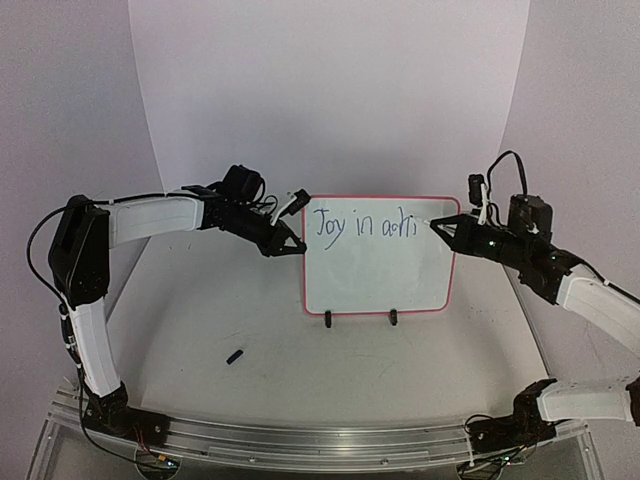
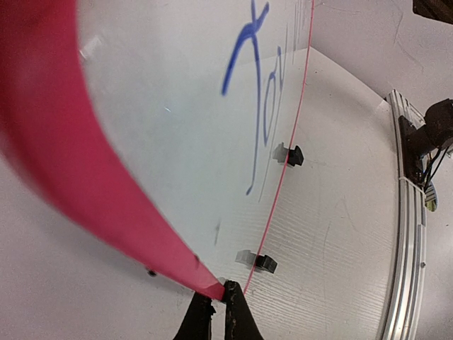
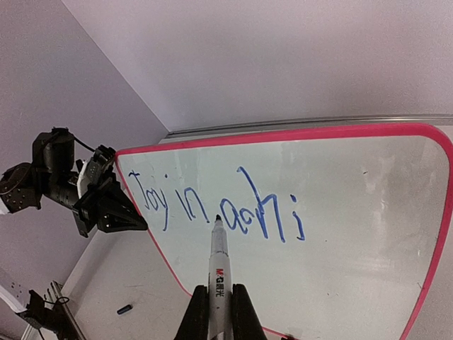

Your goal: Write a sentence on the whiteboard

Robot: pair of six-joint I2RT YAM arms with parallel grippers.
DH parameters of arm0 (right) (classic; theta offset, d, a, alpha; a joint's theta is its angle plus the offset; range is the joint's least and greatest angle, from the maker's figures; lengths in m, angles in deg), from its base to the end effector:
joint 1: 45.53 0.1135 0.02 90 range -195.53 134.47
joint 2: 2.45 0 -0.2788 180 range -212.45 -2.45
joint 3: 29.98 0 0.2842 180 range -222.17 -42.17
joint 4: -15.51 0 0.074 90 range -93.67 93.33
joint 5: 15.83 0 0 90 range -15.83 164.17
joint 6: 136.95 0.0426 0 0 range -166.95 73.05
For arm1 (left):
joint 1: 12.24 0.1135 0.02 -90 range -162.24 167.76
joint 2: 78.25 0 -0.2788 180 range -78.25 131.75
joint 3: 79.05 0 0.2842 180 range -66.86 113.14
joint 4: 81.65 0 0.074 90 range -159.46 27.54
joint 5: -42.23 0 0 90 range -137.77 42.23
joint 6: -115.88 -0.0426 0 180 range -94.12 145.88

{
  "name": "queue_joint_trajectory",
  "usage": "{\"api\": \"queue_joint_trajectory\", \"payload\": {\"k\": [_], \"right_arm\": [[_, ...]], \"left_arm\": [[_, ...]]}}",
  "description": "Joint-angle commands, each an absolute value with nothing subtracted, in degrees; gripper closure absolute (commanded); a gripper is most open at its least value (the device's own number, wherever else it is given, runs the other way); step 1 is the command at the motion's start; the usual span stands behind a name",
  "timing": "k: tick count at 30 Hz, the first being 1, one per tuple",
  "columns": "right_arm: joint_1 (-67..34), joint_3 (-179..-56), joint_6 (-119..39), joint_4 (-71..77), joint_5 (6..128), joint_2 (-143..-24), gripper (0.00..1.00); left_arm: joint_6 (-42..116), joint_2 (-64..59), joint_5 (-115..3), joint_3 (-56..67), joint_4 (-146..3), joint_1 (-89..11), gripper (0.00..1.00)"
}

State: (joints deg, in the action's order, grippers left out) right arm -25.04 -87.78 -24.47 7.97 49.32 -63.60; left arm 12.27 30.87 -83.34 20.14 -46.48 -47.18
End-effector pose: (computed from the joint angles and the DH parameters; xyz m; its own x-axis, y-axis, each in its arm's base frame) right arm 0.2558 0.1147 0.3198 -0.4328 0.2087 -0.8770 -0.5830 0.6772 0.4488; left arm 0.3694 -0.2883 0.2509 -0.3755 0.4959 -0.7830 0.9165 0.3240 -0.2344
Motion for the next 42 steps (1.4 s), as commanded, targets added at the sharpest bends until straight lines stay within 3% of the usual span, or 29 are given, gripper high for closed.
{"api": "queue_joint_trajectory", "payload": {"k": [1, 13, 42], "right_arm": [[-26.6, -86.3, -25.5, 8.1, 46.9, -61.9, 1.0], [-31.3, -85.4, -26.4, 8.0, 43.8, -62.6, 1.0], [-31.4, -87.3, -26.4, 12.3, 50.6, -69.4, 1.0]], "left_arm": [[8.4, 32.2, -78.8, 19.6, -39.6, -48.7, 1.0], [8.3, 32.4, -78.5, 19.6, -39.5, -48.8, 1.0], [8.1, 32.7, -78.3, 19.8, -39.2, -48.9, 1.0]]}}
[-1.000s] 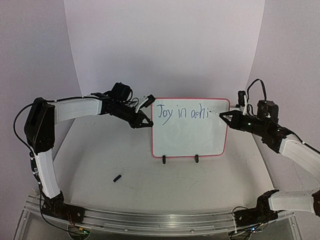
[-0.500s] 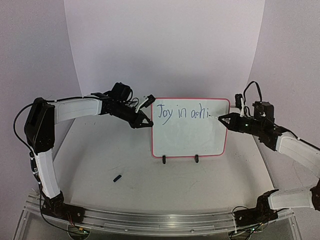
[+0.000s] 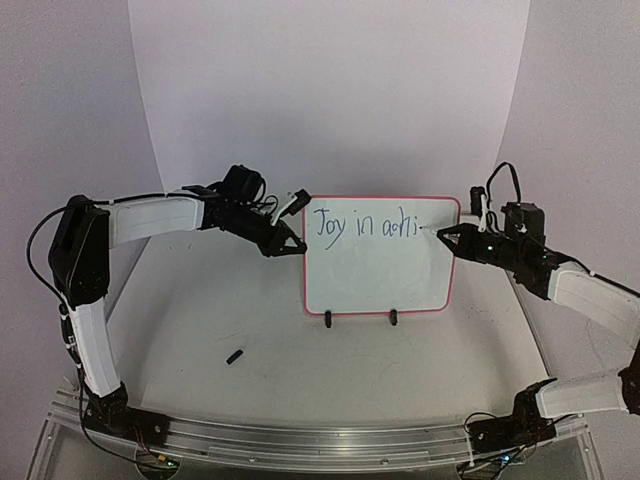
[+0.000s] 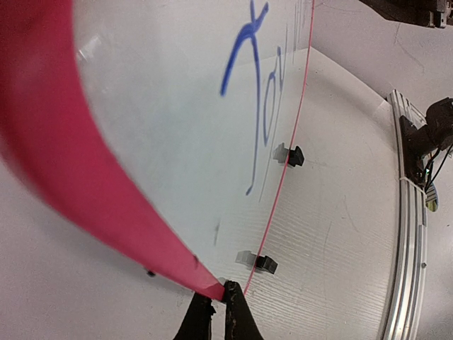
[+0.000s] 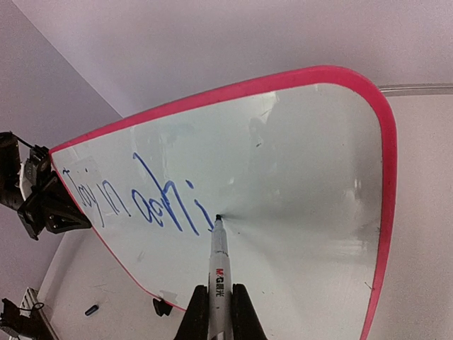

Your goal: Write a sentence on the whiteboard

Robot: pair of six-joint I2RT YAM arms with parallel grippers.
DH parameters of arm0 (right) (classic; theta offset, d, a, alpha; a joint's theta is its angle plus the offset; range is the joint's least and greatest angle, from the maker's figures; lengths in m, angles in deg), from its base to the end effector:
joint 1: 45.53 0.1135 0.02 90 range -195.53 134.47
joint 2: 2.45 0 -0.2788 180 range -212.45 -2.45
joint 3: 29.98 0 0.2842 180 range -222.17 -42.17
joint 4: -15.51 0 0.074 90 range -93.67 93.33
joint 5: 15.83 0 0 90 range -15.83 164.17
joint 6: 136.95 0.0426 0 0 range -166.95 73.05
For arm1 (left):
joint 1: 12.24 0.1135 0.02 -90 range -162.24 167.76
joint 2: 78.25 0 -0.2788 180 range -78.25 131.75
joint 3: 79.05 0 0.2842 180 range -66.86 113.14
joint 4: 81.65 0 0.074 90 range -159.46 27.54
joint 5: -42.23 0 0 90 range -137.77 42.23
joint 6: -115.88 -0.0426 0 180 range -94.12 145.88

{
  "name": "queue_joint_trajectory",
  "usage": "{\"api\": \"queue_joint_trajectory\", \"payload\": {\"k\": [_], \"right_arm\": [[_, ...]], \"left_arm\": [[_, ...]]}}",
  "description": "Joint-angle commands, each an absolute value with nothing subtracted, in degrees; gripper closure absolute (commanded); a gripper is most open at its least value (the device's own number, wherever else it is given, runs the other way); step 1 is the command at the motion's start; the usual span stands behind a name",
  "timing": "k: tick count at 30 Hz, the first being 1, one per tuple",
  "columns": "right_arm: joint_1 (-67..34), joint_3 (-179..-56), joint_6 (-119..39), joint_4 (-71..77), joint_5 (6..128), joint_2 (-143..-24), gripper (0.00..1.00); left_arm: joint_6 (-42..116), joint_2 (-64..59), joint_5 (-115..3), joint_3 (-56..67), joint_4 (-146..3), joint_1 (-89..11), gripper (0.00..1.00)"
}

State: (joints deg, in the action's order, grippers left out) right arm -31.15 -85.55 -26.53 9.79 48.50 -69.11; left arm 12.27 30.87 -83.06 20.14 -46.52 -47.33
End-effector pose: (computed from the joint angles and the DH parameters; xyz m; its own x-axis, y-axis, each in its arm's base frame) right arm 0.2822 0.0914 0.2823 -0.4808 0.2014 -0.8534 -0.4885 0.7467 0.4514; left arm 0.3689 -0.2892 0.2509 -0.3739 0.4974 -0.7828 0.9169 0.3254 -0.2312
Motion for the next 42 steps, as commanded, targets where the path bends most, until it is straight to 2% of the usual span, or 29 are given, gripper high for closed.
{"api": "queue_joint_trajectory", "payload": {"k": [1, 14, 26, 42], "right_arm": [[-31.4, -87.2, -26.3, 12.3, 51.0, -69.2, 1.0], [-31.4, -87.0, -25.4, 12.4, 53.8, -66.5, 1.0], [-31.4, -89.4, -25.8, 12.6, 48.6, -72.0, 1.0], [-31.4, -82.9, -24.3, 11.1, 51.5, -66.6, 1.0]], "left_arm": [[8.1, 32.6, -78.3, 19.8, -39.2, -48.8, 1.0], [8.1, 32.5, -78.3, 19.8, -39.2, -48.9, 1.0], [8.0, 32.4, -78.1, 19.8, -39.1, -49.2, 1.0], [8.0, 32.5, -78.2, 19.9, -39.0, -49.4, 1.0]]}}
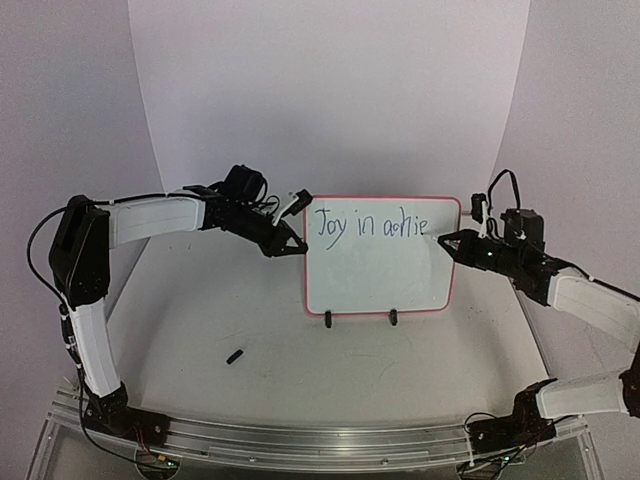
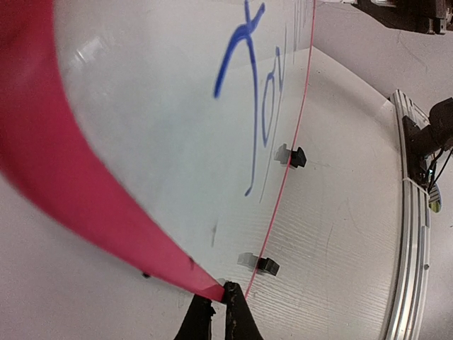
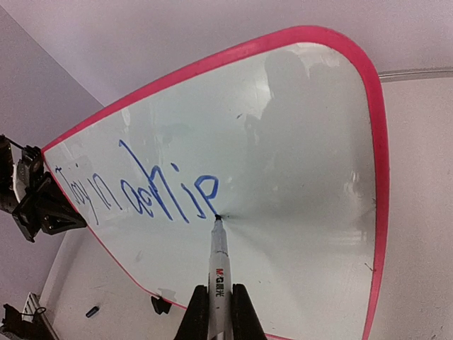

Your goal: Write a sentence on the whiteboard

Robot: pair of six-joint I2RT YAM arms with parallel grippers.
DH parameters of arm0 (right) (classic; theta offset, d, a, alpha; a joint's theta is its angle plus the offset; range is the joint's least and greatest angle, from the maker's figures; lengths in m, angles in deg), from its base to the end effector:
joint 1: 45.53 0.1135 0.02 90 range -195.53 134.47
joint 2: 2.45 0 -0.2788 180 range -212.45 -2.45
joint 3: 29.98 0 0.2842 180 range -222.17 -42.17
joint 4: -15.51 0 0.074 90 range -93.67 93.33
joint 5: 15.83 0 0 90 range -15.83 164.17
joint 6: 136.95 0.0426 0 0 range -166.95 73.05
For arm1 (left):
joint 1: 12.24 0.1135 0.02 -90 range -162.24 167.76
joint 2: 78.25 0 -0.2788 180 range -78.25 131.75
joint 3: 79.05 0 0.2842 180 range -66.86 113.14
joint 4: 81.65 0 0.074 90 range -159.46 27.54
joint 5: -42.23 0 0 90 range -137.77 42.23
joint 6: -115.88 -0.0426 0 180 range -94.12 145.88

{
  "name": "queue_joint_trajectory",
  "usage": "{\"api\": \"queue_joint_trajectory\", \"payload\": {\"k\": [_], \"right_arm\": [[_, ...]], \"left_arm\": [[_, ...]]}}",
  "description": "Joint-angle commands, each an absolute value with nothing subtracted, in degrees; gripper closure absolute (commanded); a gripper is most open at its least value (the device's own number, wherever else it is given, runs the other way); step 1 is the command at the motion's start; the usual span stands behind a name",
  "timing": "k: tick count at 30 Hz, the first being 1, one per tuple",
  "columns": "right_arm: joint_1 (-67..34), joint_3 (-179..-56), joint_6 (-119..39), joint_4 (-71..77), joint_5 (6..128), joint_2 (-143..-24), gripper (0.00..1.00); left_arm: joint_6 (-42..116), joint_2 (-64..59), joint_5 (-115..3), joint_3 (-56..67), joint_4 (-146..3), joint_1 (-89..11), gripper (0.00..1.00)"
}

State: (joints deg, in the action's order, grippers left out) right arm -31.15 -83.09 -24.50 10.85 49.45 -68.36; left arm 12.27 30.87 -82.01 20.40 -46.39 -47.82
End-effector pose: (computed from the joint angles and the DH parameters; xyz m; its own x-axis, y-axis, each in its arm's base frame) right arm 0.2773 0.0895 0.2712 -0.5023 0.2293 -0.8337 -0.4546 0.7501 0.4802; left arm 0.3673 -0.2923 0.2520 -0.3688 0.5031 -0.7816 0.9175 0.3315 -0.2196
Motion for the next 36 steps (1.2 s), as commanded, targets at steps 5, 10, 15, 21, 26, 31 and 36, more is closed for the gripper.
{"api": "queue_joint_trajectory", "payload": {"k": [5, 10, 15, 21, 26, 31, 36], "right_arm": [[-31.4, -84.7, -24.8, 10.7, 52.7, -65.9, 1.0], [-31.4, -85.8, -24.8, 10.0, 51.8, -63.8, 1.0], [-31.4, -86.0, -24.4, 9.9, 50.6, -61.9, 1.0], [-31.4, -86.9, -24.9, 9.8, 53.3, -63.6, 1.0], [-31.4, -88.0, -25.6, 9.9, 54.3, -65.5, 1.0], [-31.4, -88.1, -25.6, 9.9, 55.4, -66.4, 1.0], [-31.4, -86.7, -25.1, 9.1, 56.9, -65.3, 1.0]], "left_arm": [[8.0, 32.4, -78.0, 19.9, -39.1, -49.5, 1.0], [7.9, 32.3, -77.8, 19.8, -39.0, -49.5, 1.0], [7.9, 32.3, -77.8, 19.8, -39.0, -49.5, 1.0], [7.9, 32.3, -77.7, 19.8, -39.0, -49.6, 1.0], [7.9, 32.5, -77.8, 19.9, -39.0, -49.6, 1.0], [7.9, 32.6, -77.9, 19.8, -38.9, -49.6, 1.0], [7.9, 32.6, -77.7, 19.9, -39.0, -49.6, 1.0]]}}
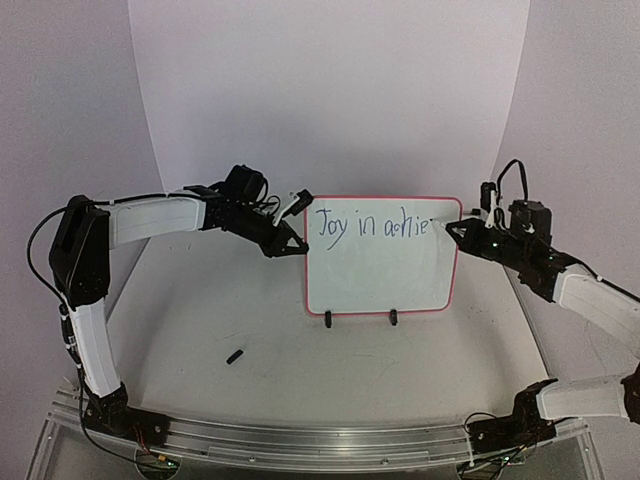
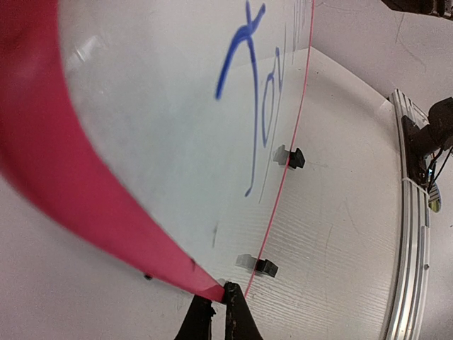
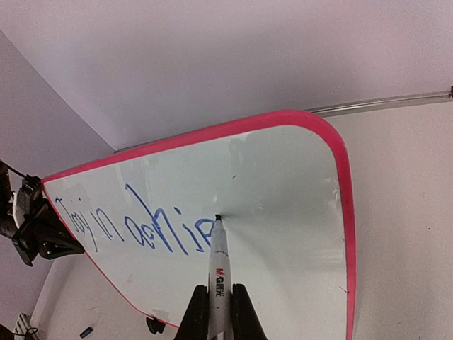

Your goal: Write a sentence on the whiteboard

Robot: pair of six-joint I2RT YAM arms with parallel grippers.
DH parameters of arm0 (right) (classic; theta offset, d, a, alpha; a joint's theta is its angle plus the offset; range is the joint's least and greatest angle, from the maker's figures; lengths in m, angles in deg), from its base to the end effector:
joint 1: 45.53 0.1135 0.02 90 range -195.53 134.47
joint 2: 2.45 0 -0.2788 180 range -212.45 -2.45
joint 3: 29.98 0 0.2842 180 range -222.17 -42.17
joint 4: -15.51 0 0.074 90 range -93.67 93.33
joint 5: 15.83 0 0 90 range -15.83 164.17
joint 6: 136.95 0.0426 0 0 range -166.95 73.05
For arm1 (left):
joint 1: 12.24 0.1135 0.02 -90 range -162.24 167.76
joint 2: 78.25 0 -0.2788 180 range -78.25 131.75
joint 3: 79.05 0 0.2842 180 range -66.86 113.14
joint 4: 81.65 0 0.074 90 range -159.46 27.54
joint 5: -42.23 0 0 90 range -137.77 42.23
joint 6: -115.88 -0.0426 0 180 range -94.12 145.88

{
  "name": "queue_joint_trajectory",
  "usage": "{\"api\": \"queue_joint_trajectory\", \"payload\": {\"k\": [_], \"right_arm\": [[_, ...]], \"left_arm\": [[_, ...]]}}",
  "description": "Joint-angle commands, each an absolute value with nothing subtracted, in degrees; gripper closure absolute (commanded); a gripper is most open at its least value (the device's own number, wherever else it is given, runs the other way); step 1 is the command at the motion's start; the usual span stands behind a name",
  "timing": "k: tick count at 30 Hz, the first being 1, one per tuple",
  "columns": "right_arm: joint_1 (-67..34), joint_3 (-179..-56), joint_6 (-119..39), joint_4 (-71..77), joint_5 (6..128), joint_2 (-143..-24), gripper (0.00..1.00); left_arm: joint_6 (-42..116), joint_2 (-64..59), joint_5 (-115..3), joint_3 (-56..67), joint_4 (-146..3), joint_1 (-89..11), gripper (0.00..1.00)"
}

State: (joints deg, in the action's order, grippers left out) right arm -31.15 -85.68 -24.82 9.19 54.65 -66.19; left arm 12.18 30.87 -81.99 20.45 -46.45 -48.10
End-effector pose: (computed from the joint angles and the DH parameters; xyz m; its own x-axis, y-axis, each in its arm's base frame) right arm 0.2761 0.0855 0.2955 -0.4288 0.2566 -0.8662 -0.4168 0.7945 0.4417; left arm 0.3661 -0.2942 0.2524 -0.3637 0.5045 -0.7830 0.9200 0.3263 -0.2171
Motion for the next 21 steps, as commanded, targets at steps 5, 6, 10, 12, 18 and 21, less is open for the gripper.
{"api": "queue_joint_trajectory", "payload": {"k": [5, 6, 10, 12, 18, 21], "right_arm": [[-31.4, -83.6, -23.9, 8.1, 57.1, -63.6, 1.0], [-31.4, -83.0, -23.7, 8.0, 57.2, -63.4, 1.0], [-31.4, -81.5, -23.4, 7.5, 57.5, -63.1, 1.0], [-31.4, -81.8, -23.6, 7.2, 57.7, -63.2, 1.0], [-31.4, -84.7, -24.6, 7.0, 57.5, -64.8, 1.0], [-31.4, -86.1, -25.2, 7.1, 57.5, -65.7, 1.0]], "left_arm": [[7.9, 32.6, -77.8, 19.9, -39.0, -49.6, 1.0], [7.9, 32.6, -77.8, 19.9, -39.0, -49.6, 1.0], [7.9, 32.6, -77.8, 19.9, -39.0, -49.6, 1.0], [7.9, 32.6, -77.8, 19.9, -39.0, -49.6, 1.0], [7.9, 32.6, -77.8, 19.9, -38.9, -49.6, 1.0], [7.8, 32.5, -77.7, 19.9, -38.9, -49.6, 1.0]]}}
